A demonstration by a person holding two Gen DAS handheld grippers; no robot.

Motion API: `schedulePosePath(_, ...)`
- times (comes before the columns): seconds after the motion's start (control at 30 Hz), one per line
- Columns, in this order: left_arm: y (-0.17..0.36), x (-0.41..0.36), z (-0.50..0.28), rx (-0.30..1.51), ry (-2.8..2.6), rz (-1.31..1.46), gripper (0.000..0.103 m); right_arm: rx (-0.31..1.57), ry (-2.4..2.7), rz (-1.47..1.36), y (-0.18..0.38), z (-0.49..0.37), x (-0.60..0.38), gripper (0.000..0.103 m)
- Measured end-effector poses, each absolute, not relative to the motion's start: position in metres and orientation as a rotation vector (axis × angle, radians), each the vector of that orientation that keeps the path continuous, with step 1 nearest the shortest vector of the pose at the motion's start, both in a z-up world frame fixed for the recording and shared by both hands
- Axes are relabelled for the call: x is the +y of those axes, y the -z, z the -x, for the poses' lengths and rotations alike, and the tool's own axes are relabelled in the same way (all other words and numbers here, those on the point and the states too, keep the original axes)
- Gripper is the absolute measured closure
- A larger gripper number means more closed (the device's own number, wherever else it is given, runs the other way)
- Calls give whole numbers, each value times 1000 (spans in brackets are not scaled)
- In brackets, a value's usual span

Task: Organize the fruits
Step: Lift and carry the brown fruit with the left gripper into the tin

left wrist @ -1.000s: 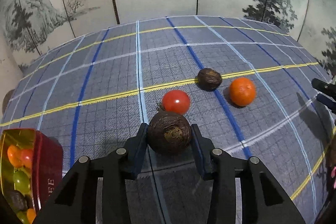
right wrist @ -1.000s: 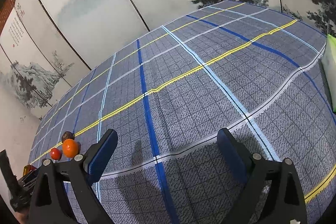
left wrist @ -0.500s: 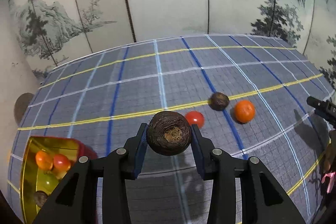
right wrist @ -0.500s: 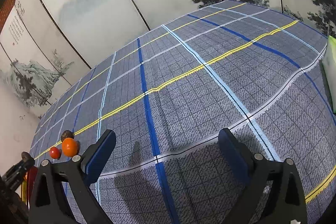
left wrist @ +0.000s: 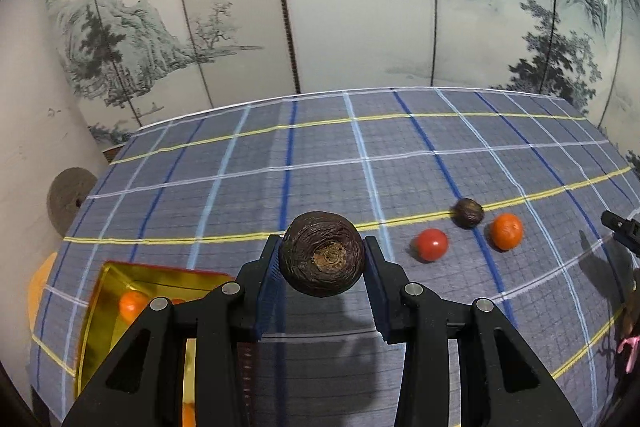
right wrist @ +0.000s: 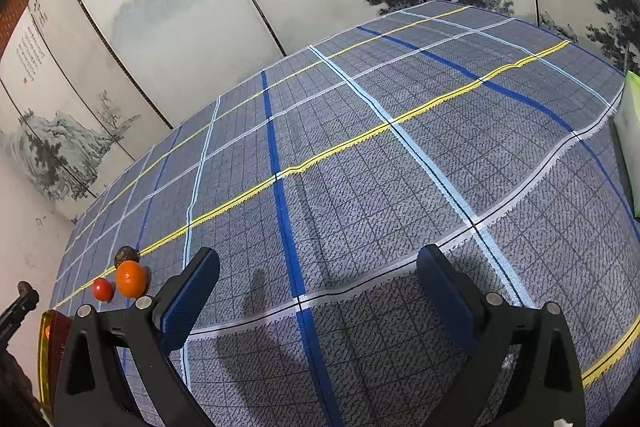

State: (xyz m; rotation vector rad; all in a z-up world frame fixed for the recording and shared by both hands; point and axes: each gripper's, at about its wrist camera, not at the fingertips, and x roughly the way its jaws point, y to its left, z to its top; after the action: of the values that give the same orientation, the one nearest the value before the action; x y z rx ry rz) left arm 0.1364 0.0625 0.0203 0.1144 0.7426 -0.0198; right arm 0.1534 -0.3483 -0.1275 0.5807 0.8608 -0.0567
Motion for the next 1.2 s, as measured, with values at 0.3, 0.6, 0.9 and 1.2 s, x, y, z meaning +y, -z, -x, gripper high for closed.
schedulePosePath(0.3,-29,100,-127,750,-13,-92,62,860,57,-582,127,-153,-349,4)
schedulePosePath(0.6,-34,183,-84,776,-78,-69,62,861,56,-580,127,-152,-349,3)
schedulePosePath(0.9,-25,246,-55,821,-145,-37,62,864,54,-575,127,-152,-347,2)
schedulePosePath(1.2,-7,257,-82,882,-168,88,62,866,54,-571,128,-152,-347,1)
